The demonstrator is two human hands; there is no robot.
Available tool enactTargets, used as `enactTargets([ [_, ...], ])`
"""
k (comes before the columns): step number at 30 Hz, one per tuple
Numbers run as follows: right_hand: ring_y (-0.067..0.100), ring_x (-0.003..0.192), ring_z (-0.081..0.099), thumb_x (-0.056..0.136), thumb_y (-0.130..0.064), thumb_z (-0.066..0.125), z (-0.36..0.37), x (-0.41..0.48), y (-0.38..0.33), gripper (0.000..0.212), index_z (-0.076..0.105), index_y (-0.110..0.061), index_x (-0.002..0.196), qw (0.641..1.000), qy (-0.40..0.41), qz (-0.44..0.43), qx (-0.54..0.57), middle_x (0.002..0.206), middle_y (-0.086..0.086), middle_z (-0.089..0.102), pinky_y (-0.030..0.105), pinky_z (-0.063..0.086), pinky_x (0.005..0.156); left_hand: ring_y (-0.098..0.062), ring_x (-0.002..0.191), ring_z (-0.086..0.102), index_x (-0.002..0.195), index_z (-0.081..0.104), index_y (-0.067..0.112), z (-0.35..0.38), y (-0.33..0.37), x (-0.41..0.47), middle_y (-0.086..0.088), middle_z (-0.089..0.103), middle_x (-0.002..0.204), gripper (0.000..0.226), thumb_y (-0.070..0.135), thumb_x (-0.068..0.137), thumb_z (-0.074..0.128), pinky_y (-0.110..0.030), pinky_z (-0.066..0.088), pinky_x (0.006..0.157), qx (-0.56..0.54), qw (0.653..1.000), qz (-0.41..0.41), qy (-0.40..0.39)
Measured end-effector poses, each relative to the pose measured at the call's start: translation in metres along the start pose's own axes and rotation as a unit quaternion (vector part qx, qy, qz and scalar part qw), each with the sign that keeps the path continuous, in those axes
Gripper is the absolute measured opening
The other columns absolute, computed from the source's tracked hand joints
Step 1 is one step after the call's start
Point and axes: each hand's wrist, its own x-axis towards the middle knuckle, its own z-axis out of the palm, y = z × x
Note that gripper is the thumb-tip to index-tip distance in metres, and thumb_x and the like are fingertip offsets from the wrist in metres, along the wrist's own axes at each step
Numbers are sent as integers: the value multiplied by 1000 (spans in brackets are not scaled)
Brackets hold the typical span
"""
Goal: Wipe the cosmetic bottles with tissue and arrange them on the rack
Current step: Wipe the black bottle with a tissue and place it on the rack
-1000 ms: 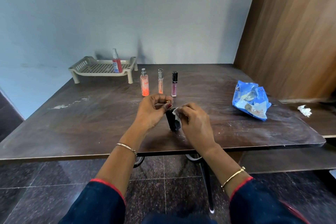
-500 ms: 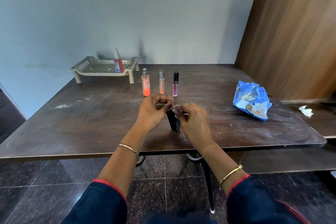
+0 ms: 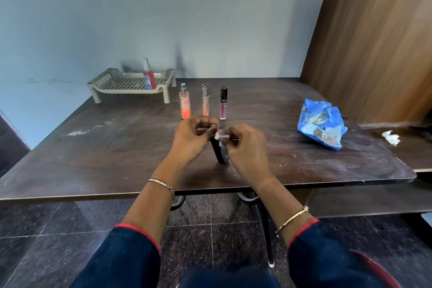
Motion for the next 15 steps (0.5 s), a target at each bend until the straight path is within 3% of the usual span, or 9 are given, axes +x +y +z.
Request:
enactTargets([
  [2,15,72,63,78,-7,70,4,-4,3,7,71,-14,79,997,-1,-32,-64,80,0,67,33,53,64,-18,83,65,91,69,12,-3,-4,3,-6,69,86,18,-3,85,63,-32,53,86,4,1000,-4,2],
  [4,19,70,61,79,-12,71,4,-9,10,7,68,-15,73,994,-10,-30,-105,77,0,66,30,47,58,-22,87,65,90,68,13,-6,-7,5,-12,69,91,18,-4,86,62,-35,54,86,-10,1000,-16,5],
  [11,23,80,63,81,-19,65,-10,-24,21,8,73,-17,80,978,-107,25,-178,84,1,69,30,49,64,-19,88,64,94,67,9,-6,-6,8,-11,69,92,16,-3,85,63,-34,54,87,-17,1000,-23,-14],
  [15,16,76,64,81,-27,69,-23,-15,18,9,73,-19,83,983,-48,58,-168,83,-2,71,24,46,62,-16,81,62,96,67,5,-6,-5,9,-9,67,88,15,-5,85,62,-27,54,82,-18,1000,-22,-13],
])
